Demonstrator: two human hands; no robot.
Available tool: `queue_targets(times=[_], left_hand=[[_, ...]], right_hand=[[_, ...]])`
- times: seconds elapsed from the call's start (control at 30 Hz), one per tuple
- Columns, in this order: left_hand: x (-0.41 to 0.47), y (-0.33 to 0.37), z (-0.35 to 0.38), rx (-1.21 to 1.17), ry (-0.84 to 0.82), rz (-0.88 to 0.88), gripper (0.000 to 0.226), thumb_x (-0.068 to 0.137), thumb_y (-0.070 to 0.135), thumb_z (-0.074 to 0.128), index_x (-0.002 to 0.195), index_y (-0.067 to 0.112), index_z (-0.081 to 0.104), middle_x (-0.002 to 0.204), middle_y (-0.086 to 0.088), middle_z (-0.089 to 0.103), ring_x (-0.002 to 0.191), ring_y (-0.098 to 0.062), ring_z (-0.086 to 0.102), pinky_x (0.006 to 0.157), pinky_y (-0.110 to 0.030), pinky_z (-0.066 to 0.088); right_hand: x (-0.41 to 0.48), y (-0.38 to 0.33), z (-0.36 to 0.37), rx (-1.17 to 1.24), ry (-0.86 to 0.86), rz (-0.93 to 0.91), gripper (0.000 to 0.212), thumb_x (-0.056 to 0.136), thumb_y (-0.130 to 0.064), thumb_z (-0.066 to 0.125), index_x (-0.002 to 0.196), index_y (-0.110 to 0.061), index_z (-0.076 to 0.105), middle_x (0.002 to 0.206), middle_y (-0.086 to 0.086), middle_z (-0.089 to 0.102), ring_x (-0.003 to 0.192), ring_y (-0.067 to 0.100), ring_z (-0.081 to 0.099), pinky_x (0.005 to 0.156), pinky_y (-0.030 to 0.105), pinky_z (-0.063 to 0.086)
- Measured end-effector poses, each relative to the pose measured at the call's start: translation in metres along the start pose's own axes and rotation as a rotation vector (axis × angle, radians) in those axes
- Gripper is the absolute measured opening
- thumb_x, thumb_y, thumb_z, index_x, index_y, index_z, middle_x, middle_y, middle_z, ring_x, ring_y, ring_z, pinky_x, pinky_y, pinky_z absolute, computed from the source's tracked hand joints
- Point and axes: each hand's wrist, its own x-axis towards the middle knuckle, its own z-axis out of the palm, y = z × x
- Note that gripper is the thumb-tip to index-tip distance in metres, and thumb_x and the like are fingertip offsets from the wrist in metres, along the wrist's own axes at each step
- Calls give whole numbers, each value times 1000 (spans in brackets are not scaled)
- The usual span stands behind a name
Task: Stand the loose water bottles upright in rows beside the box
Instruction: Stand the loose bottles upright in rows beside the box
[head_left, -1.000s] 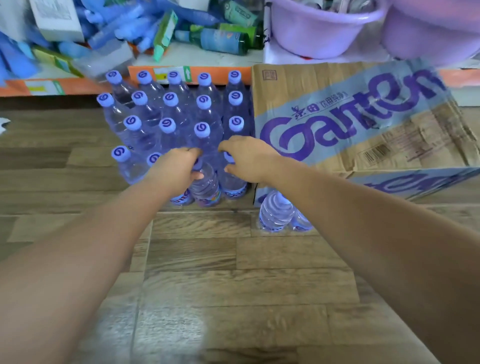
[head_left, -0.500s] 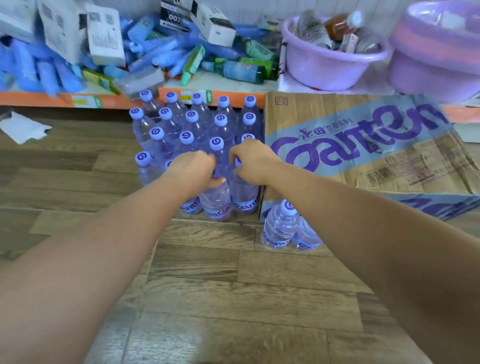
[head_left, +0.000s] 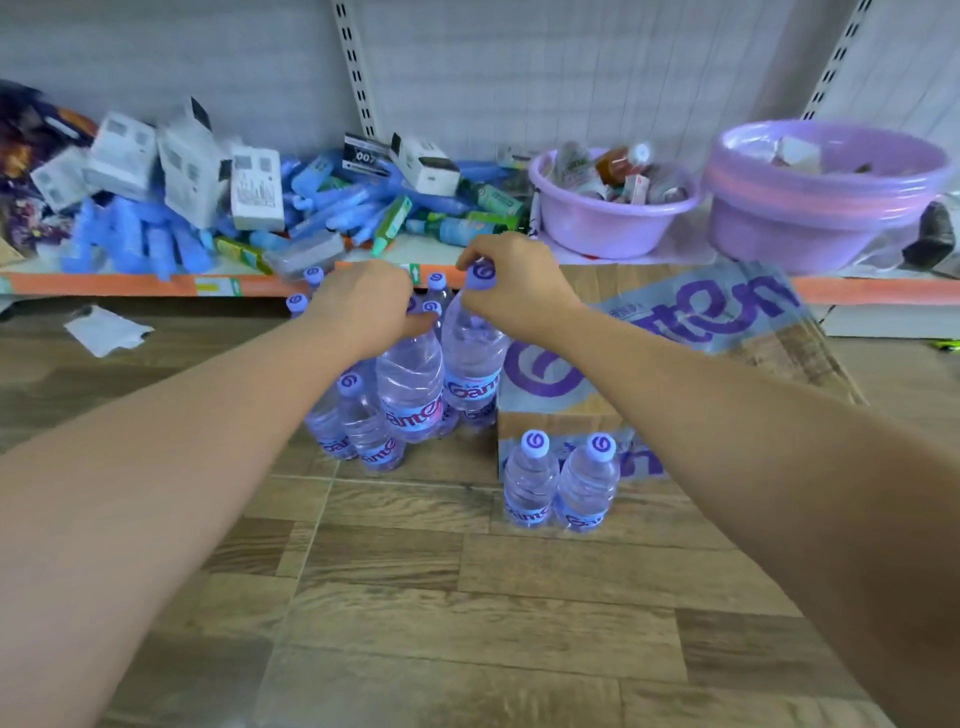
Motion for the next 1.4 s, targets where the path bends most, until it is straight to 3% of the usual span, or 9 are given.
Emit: queue_targets(times=[0.2, 0.33, 0.47, 0.57, 0.6, 0.77, 0.9, 1.1, 1.4], left_hand=[[-6, 24, -49, 191, 122, 67, 44, 87, 56, 47, 75, 14, 47, 96, -17, 65, 91, -33, 62, 65, -30, 33], [-1, 56, -78, 226, 129, 91, 53, 85, 63, 42, 66, 14, 46, 81, -11, 56, 78, -28, 54, 64, -30, 29], [6, 100, -106, 217, 137, 150, 55, 84, 64, 44, 64, 13, 50, 65, -4, 45, 71, -24, 46, 56, -27, 25], [6, 133, -113, 165, 164, 228, 47, 85, 55, 48, 61, 15, 49, 98, -10, 64, 72, -24, 44, 54, -24, 25], [6, 145, -111, 146, 171, 244, 47, 85, 52, 48, 56, 16, 41, 107, -12, 64, 73, -23, 43, 57, -25, 28], [6, 195, -90, 79, 122, 274, 46, 83, 54, 49, 56, 17, 42, 63, -1, 45, 70, -25, 46, 51, -24, 24], [7, 222, -64, -26, 50, 292, 43, 80, 57, 54, 68, 15, 50, 67, -1, 49, 71, -25, 50, 54, -26, 31], [9, 257, -18, -98, -57, 315, 53, 80, 60, 52, 58, 15, 35, 68, -6, 50, 72, -24, 45, 50, -28, 27], [17, 267, 47, -74, -74, 250, 49, 81, 56, 46, 54, 17, 33, 64, -1, 45, 66, -22, 45, 49, -23, 20]], right_hand=[[-11, -15, -64, -89, 37, -50, 32, 75, -17, 64, 107, -13, 68, 87, -3, 55, 82, 12, 47, 77, 21, 39], [-28, -1, -106, -182, 31, -34, 28, 73, -20, 66, 100, -14, 72, 86, 8, 67, 85, 26, 61, 76, 28, 46], [-54, 18, -145, -290, -29, -21, 26, 75, -22, 67, 99, -14, 73, 81, 3, 58, 81, 20, 53, 69, 21, 34], [-70, 35, -167, -342, -55, 8, 26, 75, -21, 68, 99, -14, 74, 92, 7, 67, 81, 13, 48, 70, 20, 34], [-74, 41, -173, -350, -61, 27, 26, 74, -21, 69, 98, -14, 74, 94, 6, 68, 81, 13, 49, 71, 21, 35], [-99, 73, -183, -367, -98, 127, 19, 72, -19, 69, 89, -13, 74, 80, 3, 62, 77, 15, 50, 67, 21, 34], [-119, 105, -181, -345, -153, 196, 20, 72, -18, 70, 90, -11, 74, 76, 1, 60, 75, 16, 51, 57, 16, 36], [-141, 151, -158, -303, -249, 254, 19, 74, -18, 70, 91, -11, 71, 70, -4, 53, 74, 16, 47, 52, 14, 31], [-159, 205, -112, -249, -369, 299, 17, 74, -12, 67, 91, -10, 68, 78, -2, 55, 78, 18, 50, 61, 24, 40]])
